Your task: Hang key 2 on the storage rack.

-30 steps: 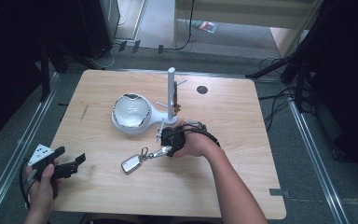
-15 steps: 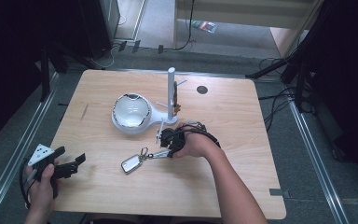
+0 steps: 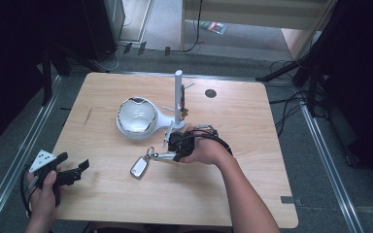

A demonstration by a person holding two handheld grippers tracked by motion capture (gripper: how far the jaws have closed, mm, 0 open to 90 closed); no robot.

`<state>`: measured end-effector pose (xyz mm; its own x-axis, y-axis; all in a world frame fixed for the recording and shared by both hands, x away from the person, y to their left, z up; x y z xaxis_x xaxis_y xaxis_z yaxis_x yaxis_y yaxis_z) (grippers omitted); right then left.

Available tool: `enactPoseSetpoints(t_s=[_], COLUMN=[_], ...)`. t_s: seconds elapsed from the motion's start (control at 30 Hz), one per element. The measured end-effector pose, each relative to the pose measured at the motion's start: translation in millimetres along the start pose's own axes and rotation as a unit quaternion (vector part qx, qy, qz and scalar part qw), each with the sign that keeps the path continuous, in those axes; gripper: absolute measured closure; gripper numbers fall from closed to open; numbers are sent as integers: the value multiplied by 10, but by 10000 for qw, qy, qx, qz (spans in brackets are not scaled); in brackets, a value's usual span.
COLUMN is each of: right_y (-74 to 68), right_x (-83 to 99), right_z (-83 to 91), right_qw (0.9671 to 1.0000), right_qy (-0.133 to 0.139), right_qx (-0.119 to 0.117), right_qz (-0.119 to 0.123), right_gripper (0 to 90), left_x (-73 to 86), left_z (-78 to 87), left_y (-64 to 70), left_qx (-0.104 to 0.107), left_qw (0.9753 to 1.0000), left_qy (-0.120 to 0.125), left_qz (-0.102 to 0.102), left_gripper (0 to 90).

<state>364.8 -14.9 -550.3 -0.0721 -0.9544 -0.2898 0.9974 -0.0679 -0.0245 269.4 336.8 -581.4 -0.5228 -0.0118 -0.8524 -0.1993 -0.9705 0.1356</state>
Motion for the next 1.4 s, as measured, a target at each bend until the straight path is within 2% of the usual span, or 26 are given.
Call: enactPoseSetpoints(t_s=[0.23, 0.37, 0.57, 0.83, 1.2, 1.4], right_y=[-20, -43, -49, -33, -1, 17], right_x=[-9, -7, 8, 12, 71, 91], right_z=[38, 46, 58, 186, 343, 450], right_qw=[9999, 9996, 9991, 9970, 9941, 9911], right_qy=[148, 214, 274, 544, 900, 1122], right_qx=[34, -34, -45, 104, 347, 502], right_qz=[-30, -200, -309, -542, -502, -517], right_gripper=[753, 754, 754, 754, 753, 754], left_x=[0, 0, 0, 0, 0, 0], left_z=[-1, -1, -1, -1, -2, -3], left_y=[1, 1, 0, 1, 1, 2], left_qx=[-4, -3, -3, -4, -4, -4], left_qw=[10000, 10000, 10000, 10000, 10000, 10000], left_qy=[3, 4, 4, -2, -4, -4], left_qz=[-6, -4, -5, -7, -10, -12], left_gripper=[79, 79, 79, 79, 79, 79])
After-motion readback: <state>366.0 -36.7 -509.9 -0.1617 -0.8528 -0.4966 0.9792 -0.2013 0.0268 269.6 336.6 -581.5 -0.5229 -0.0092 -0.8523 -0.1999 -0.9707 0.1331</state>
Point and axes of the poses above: each handheld gripper's, and its own axes: z roughly backward along the jaws, x roughly out of its underside, y roughly to its right, the point moved 6 cm from there along -z, roughly forward along the jaws, and after that the axes turned 4 degrees about -x, right-handed, at the moved point
